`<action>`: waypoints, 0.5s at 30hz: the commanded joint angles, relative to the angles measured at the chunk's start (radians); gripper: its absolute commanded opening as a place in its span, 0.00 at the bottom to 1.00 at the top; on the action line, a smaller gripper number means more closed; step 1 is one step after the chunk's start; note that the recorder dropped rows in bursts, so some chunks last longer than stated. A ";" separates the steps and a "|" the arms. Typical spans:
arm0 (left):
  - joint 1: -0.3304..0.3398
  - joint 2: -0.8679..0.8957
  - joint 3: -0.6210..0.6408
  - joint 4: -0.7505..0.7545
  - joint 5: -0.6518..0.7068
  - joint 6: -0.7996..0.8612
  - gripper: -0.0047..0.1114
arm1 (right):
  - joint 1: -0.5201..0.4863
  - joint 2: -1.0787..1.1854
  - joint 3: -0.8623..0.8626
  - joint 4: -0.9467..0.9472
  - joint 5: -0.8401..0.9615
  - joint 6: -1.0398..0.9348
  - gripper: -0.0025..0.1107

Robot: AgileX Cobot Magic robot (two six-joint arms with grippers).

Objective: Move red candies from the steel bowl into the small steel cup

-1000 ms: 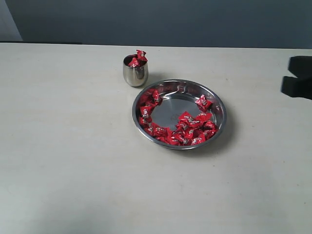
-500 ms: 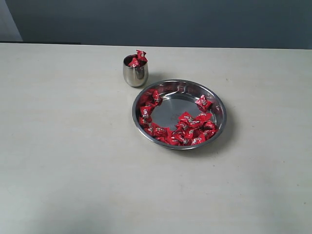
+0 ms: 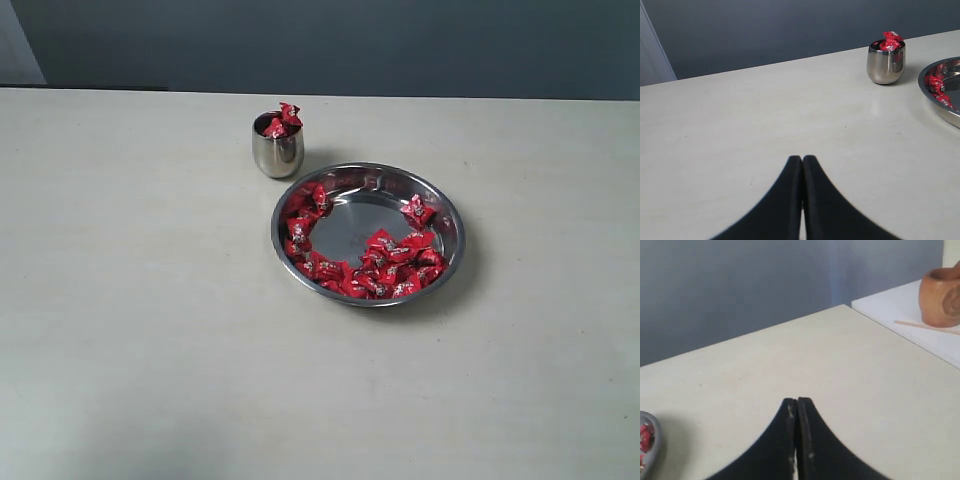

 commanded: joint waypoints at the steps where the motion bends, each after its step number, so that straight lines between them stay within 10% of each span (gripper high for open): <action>1: -0.010 -0.004 -0.001 0.000 -0.007 -0.006 0.04 | -0.029 -0.005 0.015 -0.054 0.030 0.007 0.01; 15: -0.010 -0.004 -0.001 0.000 -0.007 -0.006 0.04 | 0.042 -0.005 0.137 -0.010 -0.044 0.011 0.01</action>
